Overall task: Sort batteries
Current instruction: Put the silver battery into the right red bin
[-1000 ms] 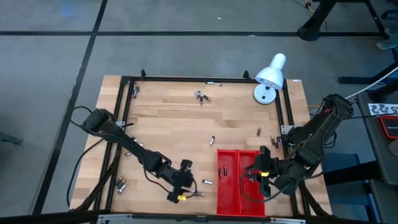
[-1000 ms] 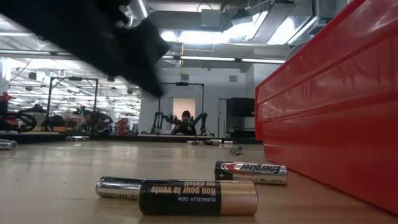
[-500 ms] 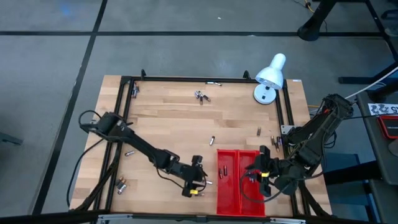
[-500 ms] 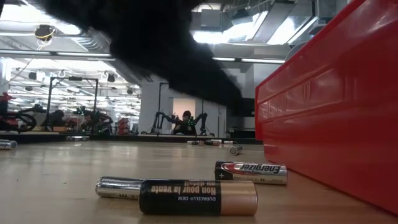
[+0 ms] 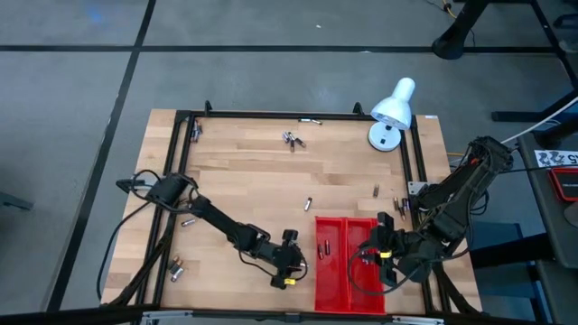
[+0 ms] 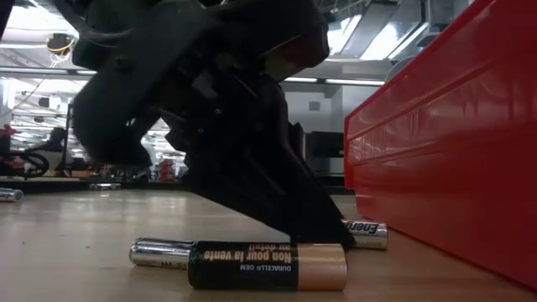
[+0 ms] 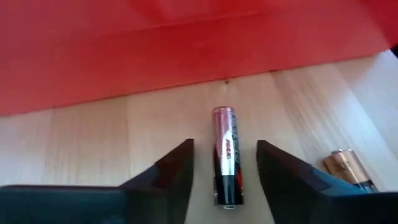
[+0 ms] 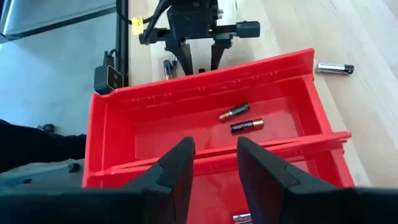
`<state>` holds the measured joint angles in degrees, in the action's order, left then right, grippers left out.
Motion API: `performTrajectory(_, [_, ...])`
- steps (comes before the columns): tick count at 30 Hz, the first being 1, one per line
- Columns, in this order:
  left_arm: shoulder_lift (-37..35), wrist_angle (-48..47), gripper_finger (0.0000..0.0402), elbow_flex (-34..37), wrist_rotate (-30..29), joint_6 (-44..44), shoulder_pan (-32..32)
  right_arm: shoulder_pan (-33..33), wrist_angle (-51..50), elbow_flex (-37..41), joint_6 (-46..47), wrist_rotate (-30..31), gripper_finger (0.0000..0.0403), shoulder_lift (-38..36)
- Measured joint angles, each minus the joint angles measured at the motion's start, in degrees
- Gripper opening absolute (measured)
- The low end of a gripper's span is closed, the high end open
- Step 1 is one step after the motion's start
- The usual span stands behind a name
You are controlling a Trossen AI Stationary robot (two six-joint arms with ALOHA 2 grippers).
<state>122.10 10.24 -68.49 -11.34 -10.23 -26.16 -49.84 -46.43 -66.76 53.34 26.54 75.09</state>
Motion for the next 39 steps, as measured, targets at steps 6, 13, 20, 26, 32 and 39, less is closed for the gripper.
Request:
performTrajectory(6, [-0.2,-1.2,0.0046,0.0,1.1,-3.1,-0.3,0.0,-0.1,0.0,-1.3,5.7,0.0124,0.0])
performTrajectory(13, [-4.8,-10.4,0.0038,1.5,3.7,-0.9,-0.8,3.1,1.7,0.0,-3.3,11.4,0.0124,0.0])
performTrajectory(20, [-15.4,-19.5,0.0038,9.6,-0.8,0.0,-1.7,10.4,16.9,0.0,-15.3,11.4,0.0124,0.0])
performTrajectory(26, [-29.3,-22.4,0.0038,18.6,-7.5,-0.2,-2.4,16.0,28.9,0.0,-22.5,8.4,0.0124,0.0])
performTrajectory(32, [-44.3,-22.2,0.0038,25.6,-15.9,-0.3,-2.2,20.7,35.0,0.0,-22.8,6.9,0.0124,0.1])
performTrajectory(39, [-53.4,-10.6,0.0040,29.0,-19.5,4.0,-1.9,23.7,42.6,0.0,-21.6,6.9,0.0124,3.3])
